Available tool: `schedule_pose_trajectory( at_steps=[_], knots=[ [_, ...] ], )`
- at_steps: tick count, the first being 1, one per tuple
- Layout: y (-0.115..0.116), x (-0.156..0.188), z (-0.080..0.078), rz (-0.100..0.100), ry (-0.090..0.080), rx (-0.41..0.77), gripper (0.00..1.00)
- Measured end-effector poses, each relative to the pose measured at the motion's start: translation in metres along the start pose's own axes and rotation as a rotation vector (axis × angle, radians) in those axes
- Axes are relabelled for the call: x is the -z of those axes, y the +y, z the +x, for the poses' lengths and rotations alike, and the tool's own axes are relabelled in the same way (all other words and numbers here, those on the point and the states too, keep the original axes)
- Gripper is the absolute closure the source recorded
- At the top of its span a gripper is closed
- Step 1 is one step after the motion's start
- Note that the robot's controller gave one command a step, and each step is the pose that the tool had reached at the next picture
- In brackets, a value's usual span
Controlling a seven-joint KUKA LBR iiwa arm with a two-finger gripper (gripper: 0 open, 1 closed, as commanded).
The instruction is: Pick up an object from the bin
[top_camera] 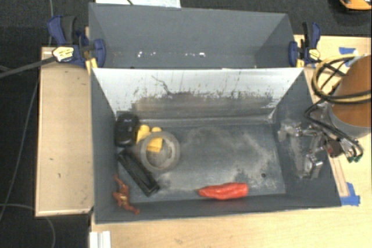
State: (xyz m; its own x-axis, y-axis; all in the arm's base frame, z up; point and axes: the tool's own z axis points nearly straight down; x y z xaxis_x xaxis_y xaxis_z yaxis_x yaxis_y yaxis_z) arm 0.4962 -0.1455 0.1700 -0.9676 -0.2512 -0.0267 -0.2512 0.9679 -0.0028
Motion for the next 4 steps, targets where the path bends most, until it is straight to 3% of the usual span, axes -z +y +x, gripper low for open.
schedule_pose_trajectory(
  at_steps=[1,2,3,4],
  knots=[
    [0.012,-0.042,0.017,-0.009,0.009,-0.002,0.0],
    [-0.006,0.015,0.004,0.005,-0.012,-0.038,0.0],
    [0.007,-0.013,0.006,-0.012,0.01,0.021,0.0],
    [-0.008,0.016,-0.011,0.003,-0.011,-0.072,0.0]
  ],
)
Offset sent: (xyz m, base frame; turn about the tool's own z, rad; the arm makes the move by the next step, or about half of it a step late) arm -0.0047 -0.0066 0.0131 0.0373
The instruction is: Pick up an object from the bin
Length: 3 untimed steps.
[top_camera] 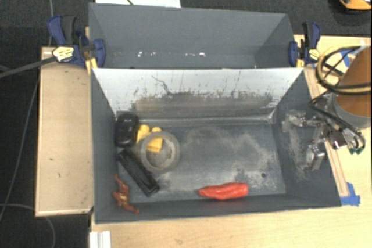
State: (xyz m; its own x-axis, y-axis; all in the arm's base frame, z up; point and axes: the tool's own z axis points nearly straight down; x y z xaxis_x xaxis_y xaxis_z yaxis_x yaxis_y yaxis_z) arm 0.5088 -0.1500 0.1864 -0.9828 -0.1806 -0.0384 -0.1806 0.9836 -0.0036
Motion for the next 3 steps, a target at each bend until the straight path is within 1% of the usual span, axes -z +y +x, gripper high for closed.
schedule_pose_trajectory(
  at_steps=[1,2,3],
  knots=[
    [-0.001,-0.011,0.002,-0.01,0.012,0.123,0.0],
    [0.0,0.005,0.002,0.0,-0.002,-0.038,0.0],
    [0.002,0.023,0.003,-0.007,0.004,0.184,0.0]
  ],
)
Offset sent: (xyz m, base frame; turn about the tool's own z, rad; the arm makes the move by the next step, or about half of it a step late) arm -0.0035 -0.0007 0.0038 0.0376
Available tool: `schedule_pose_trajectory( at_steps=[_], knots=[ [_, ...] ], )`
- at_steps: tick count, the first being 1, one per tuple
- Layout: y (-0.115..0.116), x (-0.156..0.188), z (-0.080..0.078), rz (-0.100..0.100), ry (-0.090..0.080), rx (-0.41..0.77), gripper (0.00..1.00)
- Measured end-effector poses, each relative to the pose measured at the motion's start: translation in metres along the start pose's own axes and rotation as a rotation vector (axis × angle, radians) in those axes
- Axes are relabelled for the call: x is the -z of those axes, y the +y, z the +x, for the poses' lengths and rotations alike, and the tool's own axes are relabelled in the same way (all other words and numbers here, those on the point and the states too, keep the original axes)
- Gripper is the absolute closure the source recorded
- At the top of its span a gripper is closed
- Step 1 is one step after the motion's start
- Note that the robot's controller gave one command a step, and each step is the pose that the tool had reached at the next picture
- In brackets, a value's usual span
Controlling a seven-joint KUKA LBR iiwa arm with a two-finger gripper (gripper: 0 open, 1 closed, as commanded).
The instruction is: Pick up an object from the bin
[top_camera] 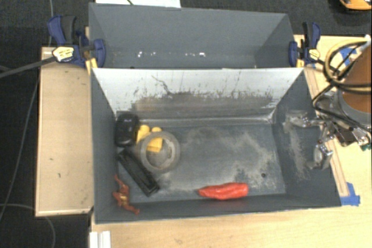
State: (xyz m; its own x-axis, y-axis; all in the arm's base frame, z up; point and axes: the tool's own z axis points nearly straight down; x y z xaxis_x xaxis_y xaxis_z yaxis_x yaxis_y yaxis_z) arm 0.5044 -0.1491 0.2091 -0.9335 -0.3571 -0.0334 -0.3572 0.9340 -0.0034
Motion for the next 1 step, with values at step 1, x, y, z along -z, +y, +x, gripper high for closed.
schedule_pose_trajectory(
  at_steps=[1],
  knots=[
    [-0.0007,-0.0022,0.002,0.007,-0.009,-0.206,0.0]
  ],
)
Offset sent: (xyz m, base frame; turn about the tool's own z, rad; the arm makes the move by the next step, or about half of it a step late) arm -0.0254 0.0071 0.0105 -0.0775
